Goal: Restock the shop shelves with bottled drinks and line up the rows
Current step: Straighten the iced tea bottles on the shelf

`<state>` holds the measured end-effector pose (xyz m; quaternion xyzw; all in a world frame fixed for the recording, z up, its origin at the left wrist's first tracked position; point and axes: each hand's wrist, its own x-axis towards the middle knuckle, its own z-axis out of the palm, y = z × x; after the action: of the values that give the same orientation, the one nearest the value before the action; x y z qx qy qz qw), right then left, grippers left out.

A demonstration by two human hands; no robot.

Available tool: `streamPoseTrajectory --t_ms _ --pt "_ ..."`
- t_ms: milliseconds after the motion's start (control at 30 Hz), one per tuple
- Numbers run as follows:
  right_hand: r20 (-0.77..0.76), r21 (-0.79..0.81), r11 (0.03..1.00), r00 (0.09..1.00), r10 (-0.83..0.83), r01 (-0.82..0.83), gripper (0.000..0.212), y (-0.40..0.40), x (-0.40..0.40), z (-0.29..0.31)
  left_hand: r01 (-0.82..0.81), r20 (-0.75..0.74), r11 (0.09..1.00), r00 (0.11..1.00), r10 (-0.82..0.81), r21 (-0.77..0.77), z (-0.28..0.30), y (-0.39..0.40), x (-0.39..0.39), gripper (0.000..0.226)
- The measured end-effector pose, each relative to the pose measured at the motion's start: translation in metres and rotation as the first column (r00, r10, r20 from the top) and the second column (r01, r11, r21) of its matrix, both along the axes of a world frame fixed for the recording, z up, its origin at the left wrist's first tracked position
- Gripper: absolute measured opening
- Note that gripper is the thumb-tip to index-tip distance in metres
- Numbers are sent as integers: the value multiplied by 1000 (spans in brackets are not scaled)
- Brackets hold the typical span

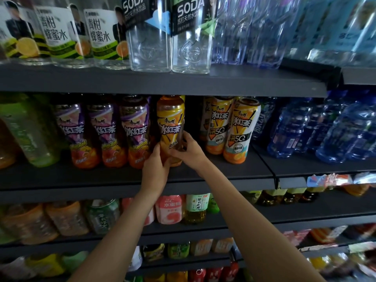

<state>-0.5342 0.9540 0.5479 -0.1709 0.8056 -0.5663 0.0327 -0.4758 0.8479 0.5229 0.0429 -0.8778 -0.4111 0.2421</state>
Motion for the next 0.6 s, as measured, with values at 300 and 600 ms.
streamPoseTrajectory --t_ms 300,600 --pt "-493 -109 835 700 -517 540 49 54 30 6 -93 -313 996 946 84 -13 4 18 23 42" --pt "-196 94 762 762 -617 641 50 125 -9 19 123 -192 989 972 -136 -78 9 72 -8 47"
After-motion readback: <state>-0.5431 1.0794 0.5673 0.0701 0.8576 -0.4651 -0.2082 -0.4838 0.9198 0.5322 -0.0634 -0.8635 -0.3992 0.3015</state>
